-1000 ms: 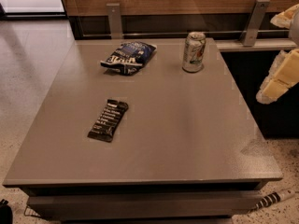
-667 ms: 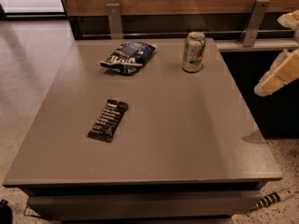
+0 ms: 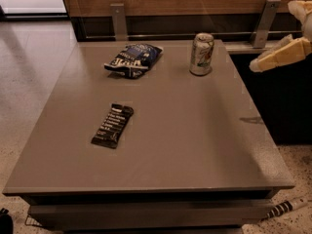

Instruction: Knock 7up can over

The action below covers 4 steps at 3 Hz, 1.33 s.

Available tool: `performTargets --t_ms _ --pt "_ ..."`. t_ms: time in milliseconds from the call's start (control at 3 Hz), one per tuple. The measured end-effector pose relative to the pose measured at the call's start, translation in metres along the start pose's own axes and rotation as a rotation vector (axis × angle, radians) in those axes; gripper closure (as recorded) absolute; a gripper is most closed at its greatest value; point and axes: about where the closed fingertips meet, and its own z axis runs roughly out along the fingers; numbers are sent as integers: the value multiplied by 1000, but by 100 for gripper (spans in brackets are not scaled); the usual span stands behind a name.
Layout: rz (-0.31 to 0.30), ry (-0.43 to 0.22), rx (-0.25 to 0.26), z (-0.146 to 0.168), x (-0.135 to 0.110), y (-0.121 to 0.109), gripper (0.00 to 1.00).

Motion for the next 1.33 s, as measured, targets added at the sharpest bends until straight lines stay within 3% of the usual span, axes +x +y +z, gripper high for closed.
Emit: performTargets --t_ms 333,667,1000,1333 --pt "87 -215 -33 29 -16 -11 0" --pt "142 -255 -53 32 -16 -14 0" --pt "145 -255 -54 35 -15 -16 0" --pt "170 -259 -61 62 -9 -28 0"
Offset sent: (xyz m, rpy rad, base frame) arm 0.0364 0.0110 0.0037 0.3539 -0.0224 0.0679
